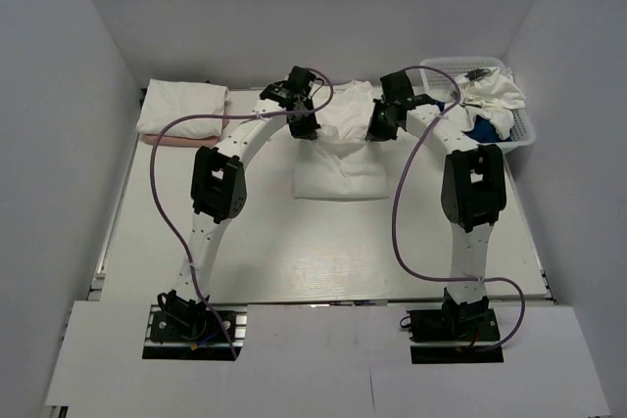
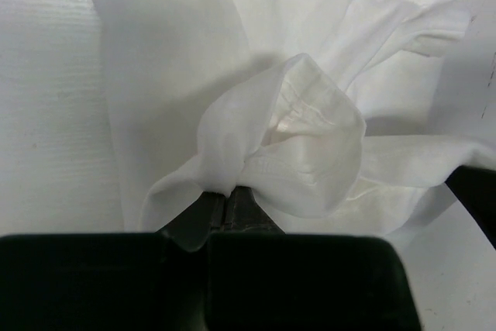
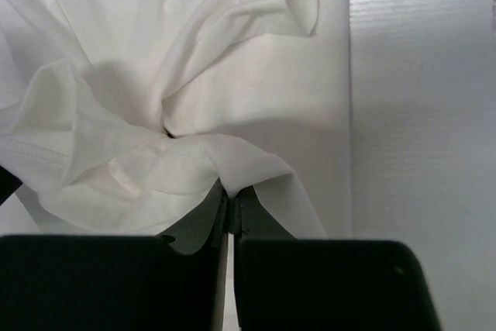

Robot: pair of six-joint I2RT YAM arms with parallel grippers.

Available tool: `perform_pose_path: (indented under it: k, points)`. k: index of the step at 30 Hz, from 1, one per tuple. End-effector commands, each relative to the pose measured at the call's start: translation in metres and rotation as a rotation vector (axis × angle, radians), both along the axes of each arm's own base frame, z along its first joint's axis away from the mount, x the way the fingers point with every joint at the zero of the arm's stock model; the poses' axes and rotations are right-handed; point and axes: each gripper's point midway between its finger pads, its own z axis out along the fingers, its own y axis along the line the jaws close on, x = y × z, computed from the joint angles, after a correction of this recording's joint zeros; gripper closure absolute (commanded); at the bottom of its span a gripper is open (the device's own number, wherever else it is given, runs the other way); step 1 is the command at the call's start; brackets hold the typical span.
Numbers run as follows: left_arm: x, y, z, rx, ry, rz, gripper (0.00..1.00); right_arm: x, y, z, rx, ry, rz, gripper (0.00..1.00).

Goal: Fold and stack the t-shirts
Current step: Fold the folded rectangular tshirt in 1/3 of the way

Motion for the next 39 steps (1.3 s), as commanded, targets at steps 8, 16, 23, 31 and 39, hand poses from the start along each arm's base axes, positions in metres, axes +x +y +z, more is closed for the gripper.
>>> perform_pose_path:
  k: [8, 16, 23, 31, 39]
  points:
    - [0.058, 0.007, 0.028, -0.096, -0.173, 0.032, 0.86, 0.06, 0.016, 0.029, 0.144, -0.154, 0.01, 0.63]
    - [0.065, 0.036, 0.085, -0.139, -0.26, 0.08, 0.0, 0.055, 0.024, 0.064, 0.193, -0.245, 0.096, 0.1]
    - [-0.043, 0.06, 0.059, -0.059, -0.067, 0.024, 0.0, -0.053, -0.004, 0.051, 0.177, -0.161, 0.125, 0.1]
    - [-0.124, 0.074, -0.013, -0.043, 0.111, -0.026, 0.0, -0.13, -0.019, -0.014, 0.181, 0.003, 0.122, 0.1]
    - [-0.129, 0.059, -0.056, -0.052, 0.184, -0.064, 0.14, -0.126, -0.019, -0.046, 0.178, 0.06, 0.099, 0.1]
